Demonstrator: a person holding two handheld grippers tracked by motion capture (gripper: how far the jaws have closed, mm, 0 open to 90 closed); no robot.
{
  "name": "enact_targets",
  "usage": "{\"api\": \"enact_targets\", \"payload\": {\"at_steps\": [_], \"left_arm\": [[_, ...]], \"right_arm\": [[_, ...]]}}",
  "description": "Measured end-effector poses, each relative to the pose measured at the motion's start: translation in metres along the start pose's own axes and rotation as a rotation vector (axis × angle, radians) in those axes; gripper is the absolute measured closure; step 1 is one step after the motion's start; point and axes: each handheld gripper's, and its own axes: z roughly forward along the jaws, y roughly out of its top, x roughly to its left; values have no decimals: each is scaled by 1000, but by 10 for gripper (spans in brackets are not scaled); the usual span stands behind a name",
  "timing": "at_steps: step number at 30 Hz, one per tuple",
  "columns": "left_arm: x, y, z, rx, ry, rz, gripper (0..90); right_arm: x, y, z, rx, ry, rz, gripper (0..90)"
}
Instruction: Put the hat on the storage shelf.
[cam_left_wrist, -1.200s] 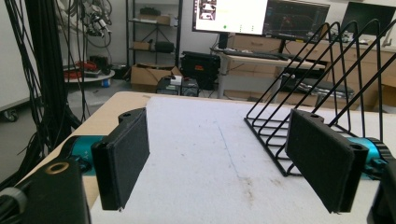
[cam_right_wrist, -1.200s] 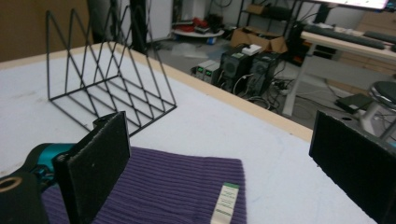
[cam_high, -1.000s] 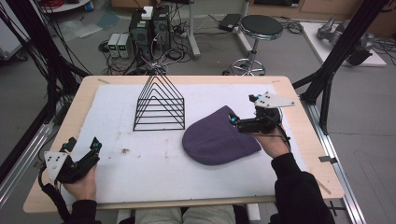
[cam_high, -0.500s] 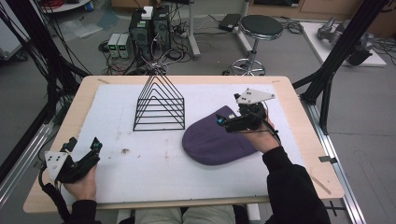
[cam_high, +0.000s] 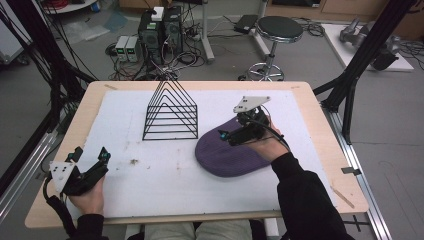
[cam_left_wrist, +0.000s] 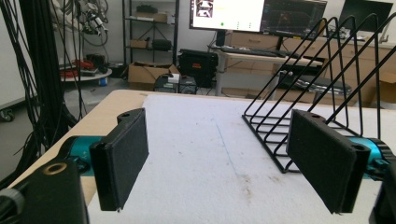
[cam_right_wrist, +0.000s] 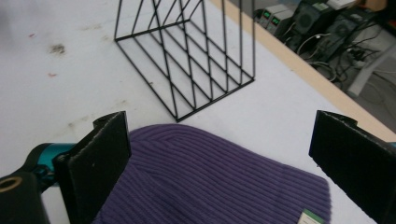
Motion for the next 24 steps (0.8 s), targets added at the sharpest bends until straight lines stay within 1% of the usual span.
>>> {"api": "enact_targets", "payload": {"at_steps": [1, 3, 5, 9, 10, 11, 12, 13, 14, 15, 16, 17, 19, 20, 21, 23, 24], "left_arm": [[0, 0, 0, -1, -1, 1, 212], [0, 0, 0, -3, 2, 6, 212], [0, 0, 0, -6, 1, 13, 212], [-1, 1, 0, -7, 1, 21, 212], [-1, 1, 0, -6, 1, 20, 212], [-1, 1, 0, -6, 1, 20, 212], [-1, 1, 0, -7, 0, 20, 212], [-1, 1, 0, -6, 2, 21, 212], [-1, 1, 0, -5, 7, 23, 212], [-1, 1, 0, -6, 11, 24, 212], [-1, 1, -1, -9, 12, 24, 212], [-1, 1, -1, -9, 13, 26, 212], [0, 1, -1, -11, 15, 22, 212], [0, 1, -1, -8, 14, 22, 212], [0, 1, -1, -7, 15, 23, 212], [1, 1, -1, -8, 16, 24, 212], [0, 1, -1, -8, 17, 25, 212]], "right_arm": [[3, 2, 2, 12, 8, -2, 46], [6, 5, 6, 26, 18, -23, 50], [7, 6, 8, 34, 21, -30, 50], [15, 10, 20, 92, 64, -76, 54], [20, 11, 26, 119, 71, -100, 54], [20, 11, 26, 119, 71, -100, 54], [22, 11, 29, 131, 75, -113, 55], [25, 12, 34, 153, 93, -120, 54], [25, 12, 34, 153, 93, -120, 54], [28, 12, 36, 164, 101, -118, 54], [31, 12, 41, 180, 119, -127, 54], [31, 12, 41, 180, 119, -127, 54], [36, 11, 46, 215, 138, -131, 54], [36, 11, 46, 215, 138, -131, 54], [37, 11, 48, 228, 144, -133, 54], [39, 9, 52, 265, 157, -135, 55], [41, 7, 56, 301, 163, -130, 55]]}}
